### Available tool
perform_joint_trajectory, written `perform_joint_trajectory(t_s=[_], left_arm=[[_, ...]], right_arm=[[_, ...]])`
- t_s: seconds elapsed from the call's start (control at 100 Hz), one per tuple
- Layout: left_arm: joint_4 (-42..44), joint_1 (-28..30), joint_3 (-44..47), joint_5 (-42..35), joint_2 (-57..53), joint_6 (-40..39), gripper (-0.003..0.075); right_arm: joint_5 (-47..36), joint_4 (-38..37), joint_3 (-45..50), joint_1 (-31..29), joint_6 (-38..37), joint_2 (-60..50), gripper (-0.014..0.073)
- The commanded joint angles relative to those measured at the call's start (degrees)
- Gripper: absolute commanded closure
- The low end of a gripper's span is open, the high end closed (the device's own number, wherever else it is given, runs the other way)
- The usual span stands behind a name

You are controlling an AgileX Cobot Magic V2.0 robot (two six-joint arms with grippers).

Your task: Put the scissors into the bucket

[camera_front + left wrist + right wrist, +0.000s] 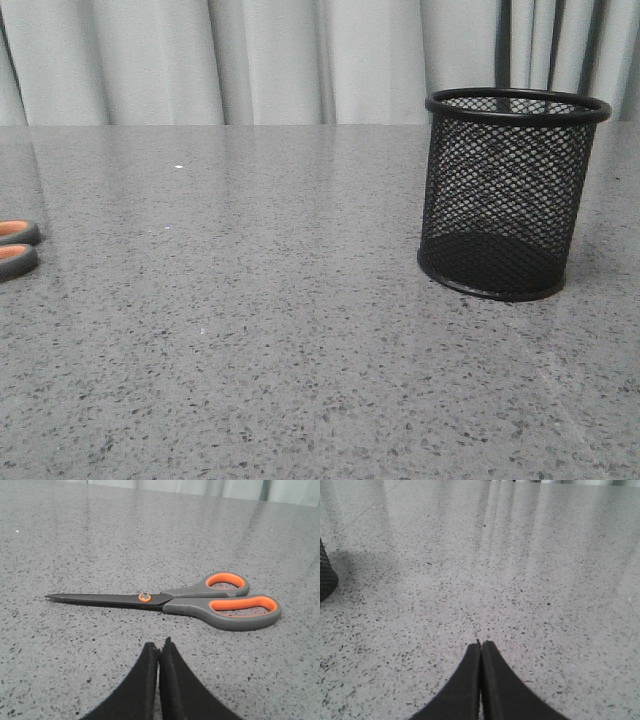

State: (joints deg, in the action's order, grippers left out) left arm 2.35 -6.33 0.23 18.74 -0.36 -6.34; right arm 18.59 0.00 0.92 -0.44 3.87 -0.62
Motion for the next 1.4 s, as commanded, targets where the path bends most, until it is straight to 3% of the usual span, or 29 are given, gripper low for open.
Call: perform_joint_trajectory(t_s=[0.0,0.7,0.88,0.99,1.22,1.31,1.39], left_arm=[[-0.4,0.2,2.6,-3.7,-1.5,-0.6,0.0740],[-0.3,0.2,2.6,-3.7,-1.5,-0.6,0.0740],[12.9,0.2,2.6,-4.0,-1.5,-0.3,0.0740],[12.1,0.2,2.6,-10.4,-1.5,-0.3,0.0740],[-2.3,0.2,2.6,-34.1,-1.5,-1.1,0.0740],[-11.6,0.2,2.6,-43.6,-1.5,-2.9,0.0740],[-18.2,0.2,2.4,-46.8,-1.5,-2.9,0.0740]], right_arm=[[-1.7,-0.8,0.7,-0.4,0.1,-1.1,0.0645],[-1.7,-0.8,0.7,-0.4,0.1,-1.1,0.0645],[-4.4,-1.0,0.7,-0.4,0.1,-1.1,0.0645],[-14.2,-0.6,0.7,-0.4,0.1,-1.1,0.0645],[-35.1,16.1,0.6,-0.4,0.1,-1.1,0.0645],[-38.2,21.5,0.6,-0.4,0.1,-1.1,0.0645],[-36.8,26.9,0.2,-0.4,0.1,-1.1,0.0645]])
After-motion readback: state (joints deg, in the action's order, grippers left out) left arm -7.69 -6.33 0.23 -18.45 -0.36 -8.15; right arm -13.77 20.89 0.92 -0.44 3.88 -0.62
